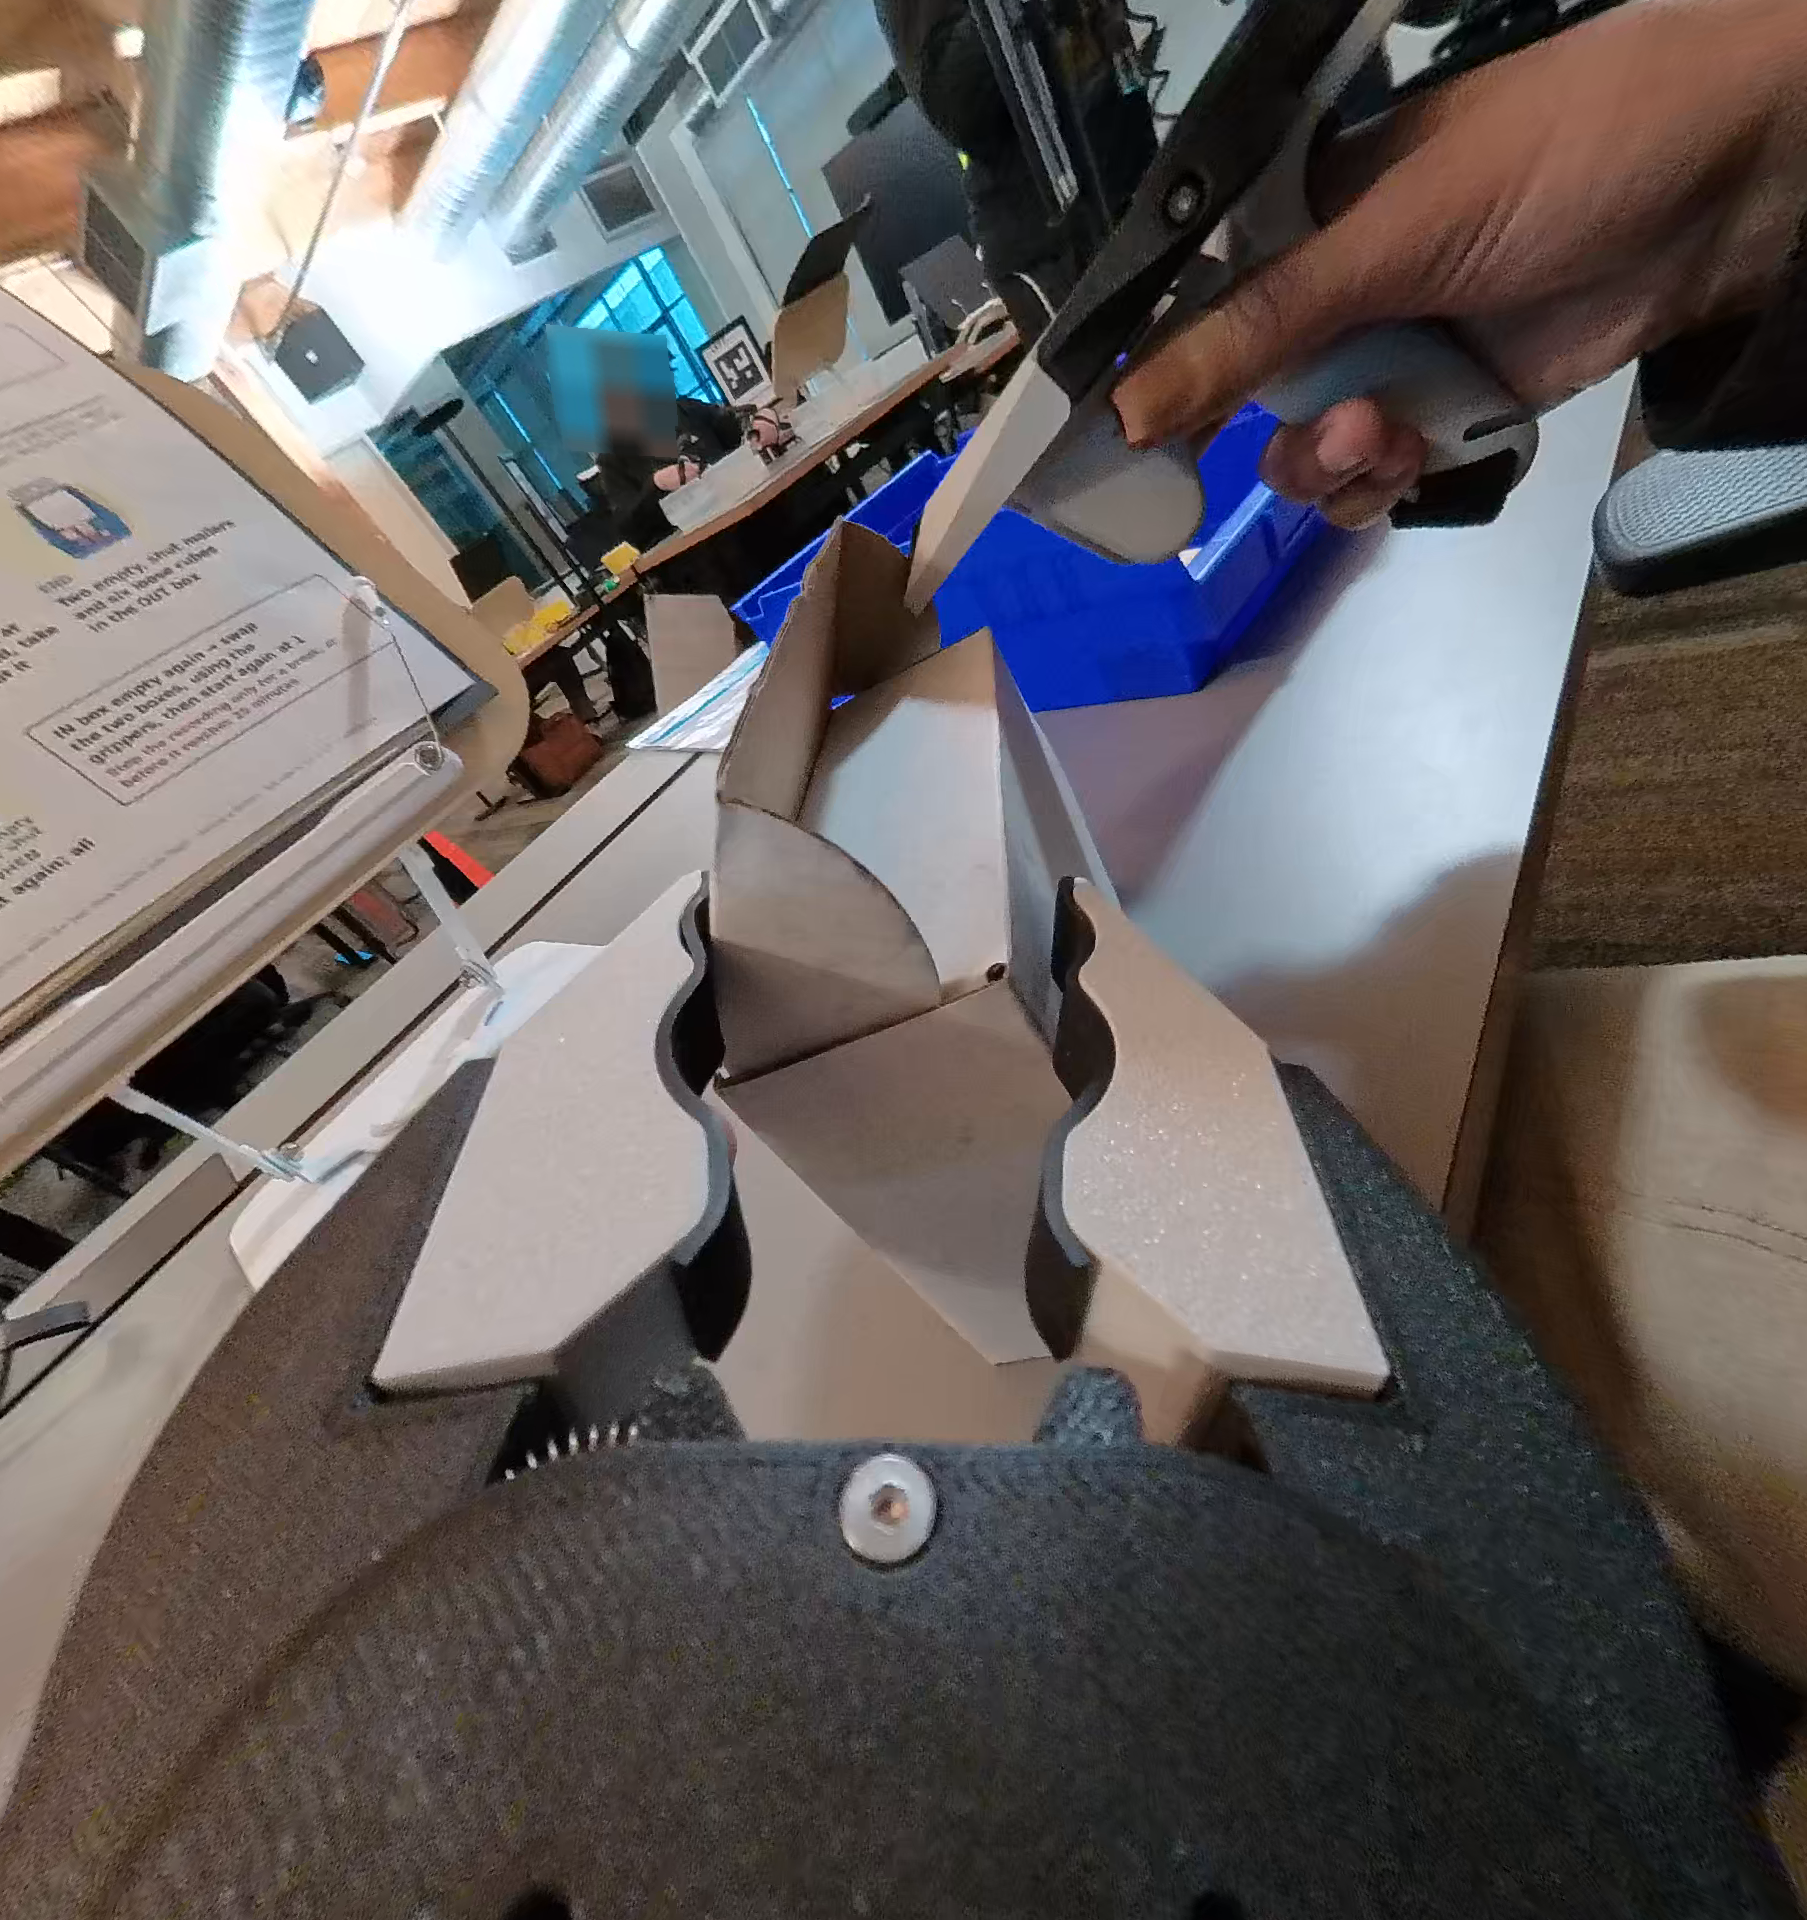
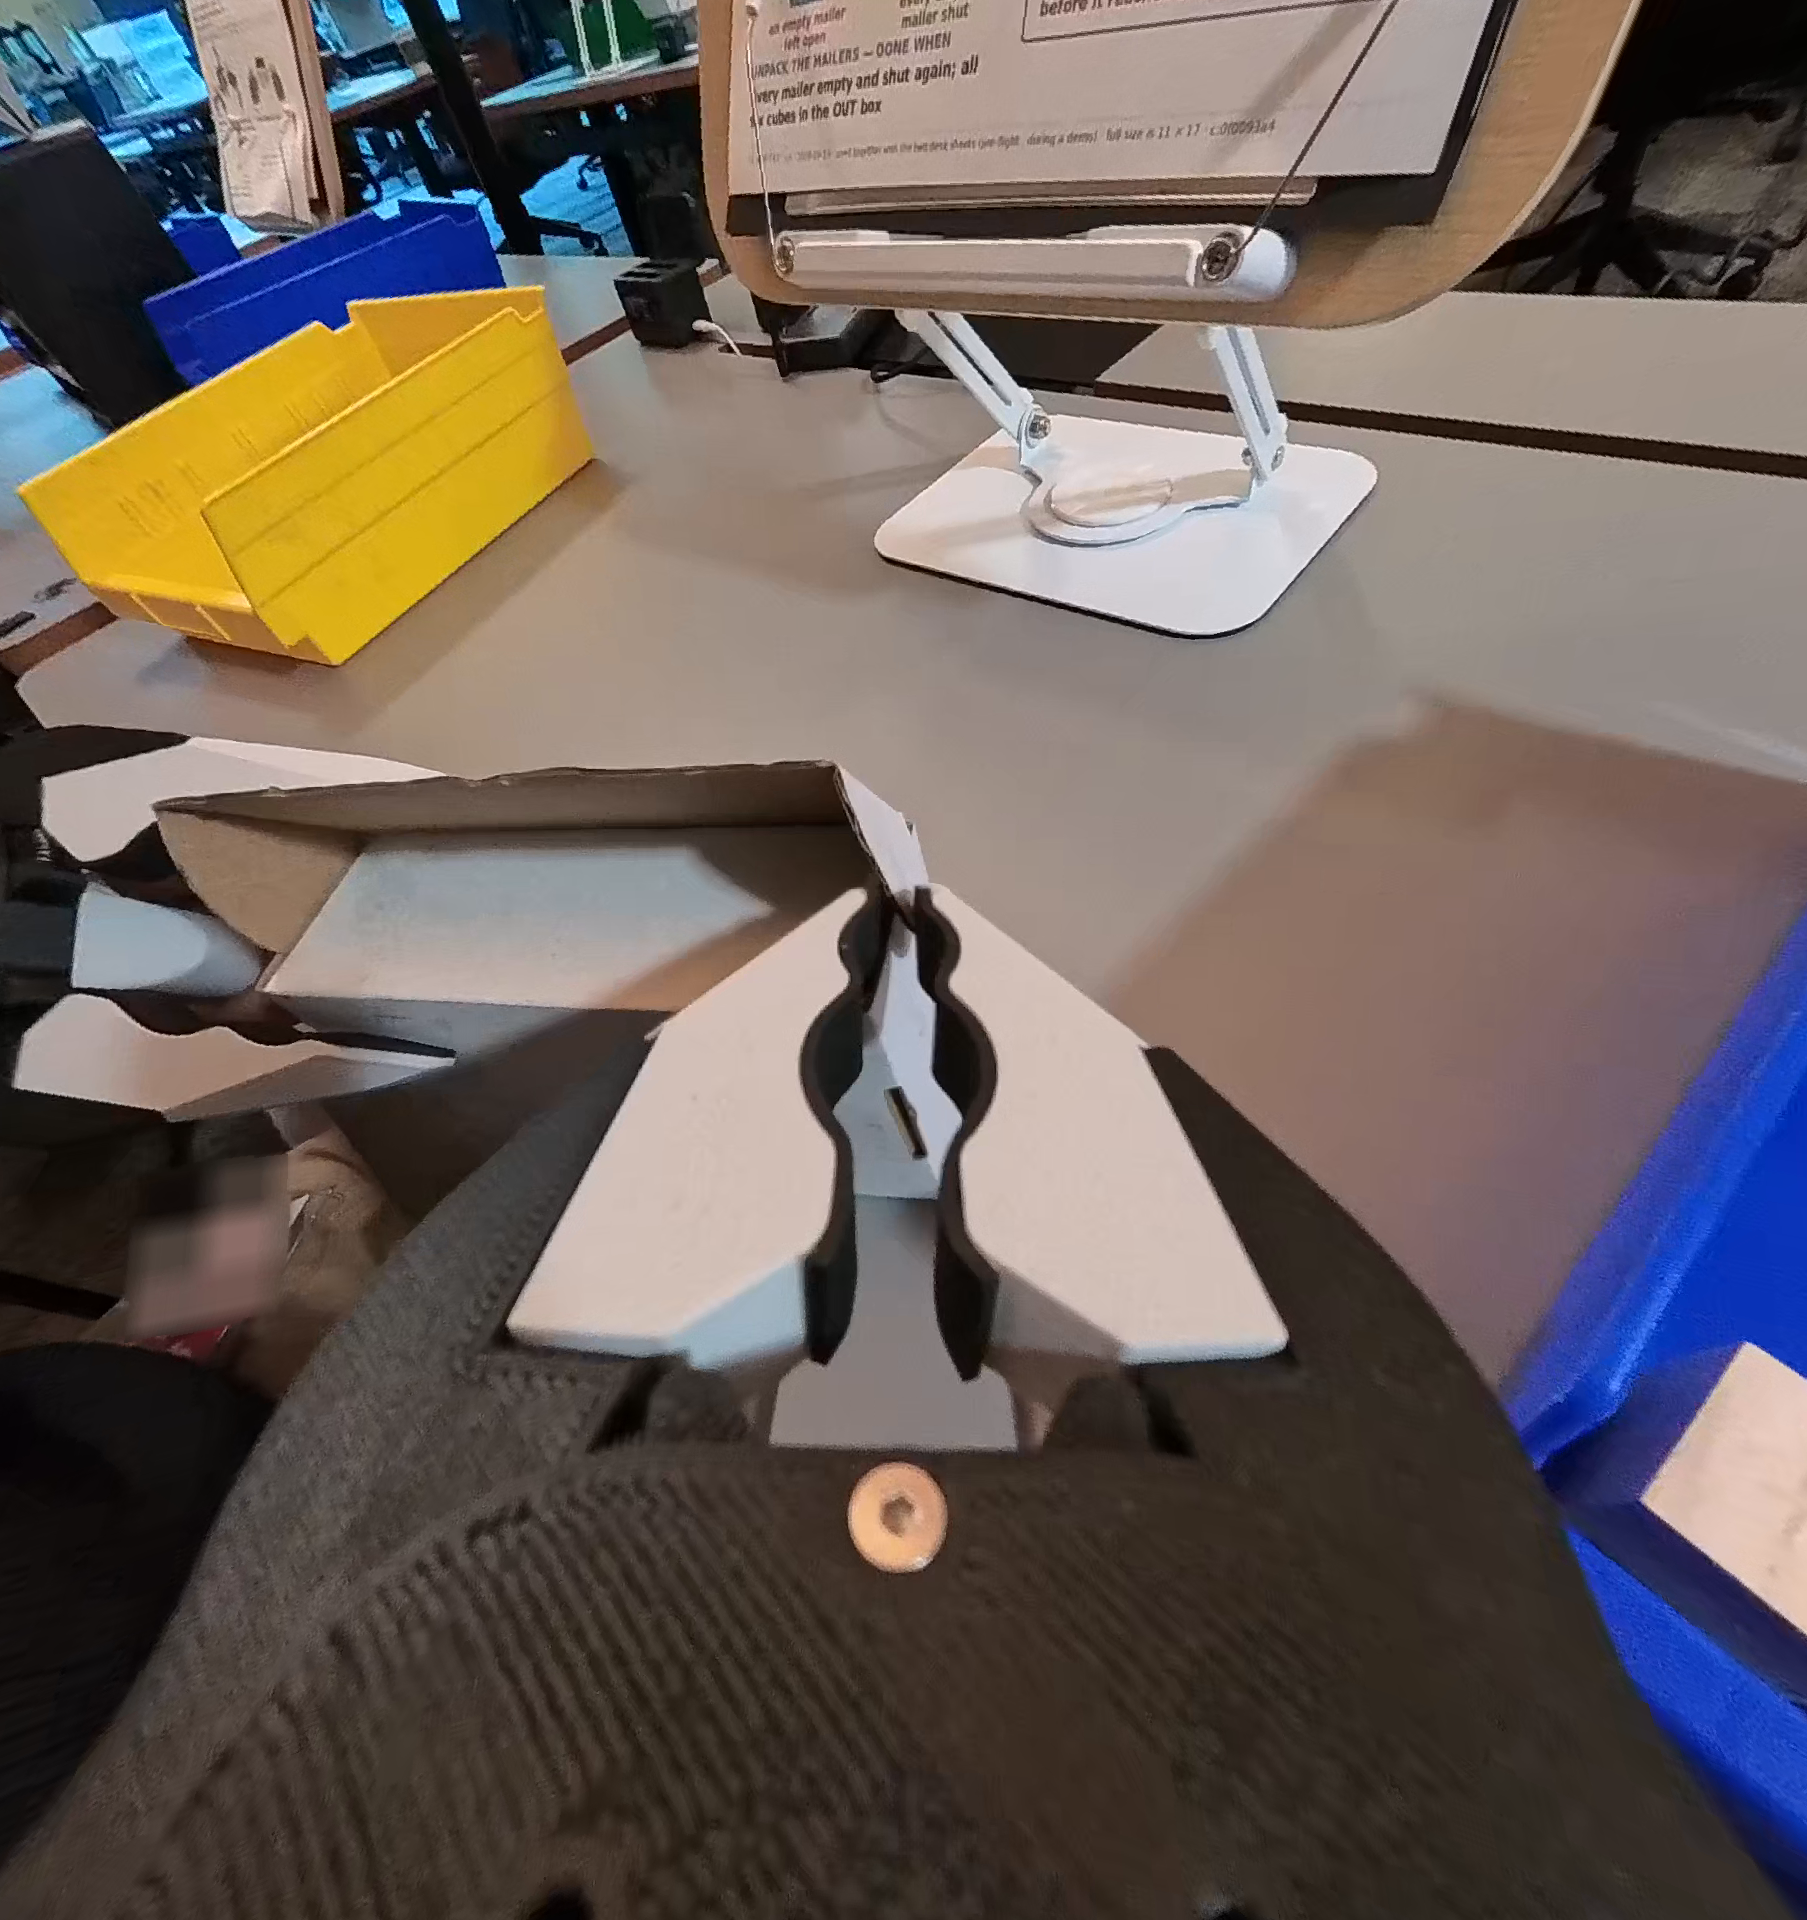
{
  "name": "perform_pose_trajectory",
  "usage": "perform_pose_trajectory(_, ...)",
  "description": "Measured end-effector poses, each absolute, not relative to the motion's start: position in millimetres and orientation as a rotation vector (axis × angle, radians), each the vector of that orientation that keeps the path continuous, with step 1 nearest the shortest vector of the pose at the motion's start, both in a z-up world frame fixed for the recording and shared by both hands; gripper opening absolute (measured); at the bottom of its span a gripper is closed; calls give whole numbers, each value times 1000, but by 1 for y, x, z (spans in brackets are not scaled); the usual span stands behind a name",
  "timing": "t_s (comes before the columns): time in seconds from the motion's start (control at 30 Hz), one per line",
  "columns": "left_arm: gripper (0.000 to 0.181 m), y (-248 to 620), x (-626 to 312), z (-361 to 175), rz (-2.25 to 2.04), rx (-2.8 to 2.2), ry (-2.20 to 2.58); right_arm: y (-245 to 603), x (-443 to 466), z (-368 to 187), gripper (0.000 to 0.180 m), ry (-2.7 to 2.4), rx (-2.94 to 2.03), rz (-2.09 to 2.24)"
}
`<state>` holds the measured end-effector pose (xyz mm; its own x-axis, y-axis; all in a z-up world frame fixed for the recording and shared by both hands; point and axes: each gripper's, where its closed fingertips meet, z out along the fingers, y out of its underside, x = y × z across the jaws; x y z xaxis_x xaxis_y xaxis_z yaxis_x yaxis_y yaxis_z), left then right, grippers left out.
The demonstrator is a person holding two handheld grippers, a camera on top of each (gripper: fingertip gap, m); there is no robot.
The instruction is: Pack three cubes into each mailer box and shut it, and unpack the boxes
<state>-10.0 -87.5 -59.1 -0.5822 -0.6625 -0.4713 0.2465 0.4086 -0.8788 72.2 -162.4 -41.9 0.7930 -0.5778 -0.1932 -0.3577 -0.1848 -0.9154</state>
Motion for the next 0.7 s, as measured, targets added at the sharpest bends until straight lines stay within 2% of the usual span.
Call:
perform_pose_trajectory(0.13,68,-89,-8,-66,-1369,-432,1843,-159,72,-49,9,698,-1854,-280)
perform_pose_trajectory(0.23,66,-88,-7,-67,-1401,-459,1859,-159,73,-48,3,663,-1880,-341)
perform_pose_trajectory(0.7,63,-90,-9,-66,-1375,-473,1901,-162,64,-40,3,718,-1920,-171)
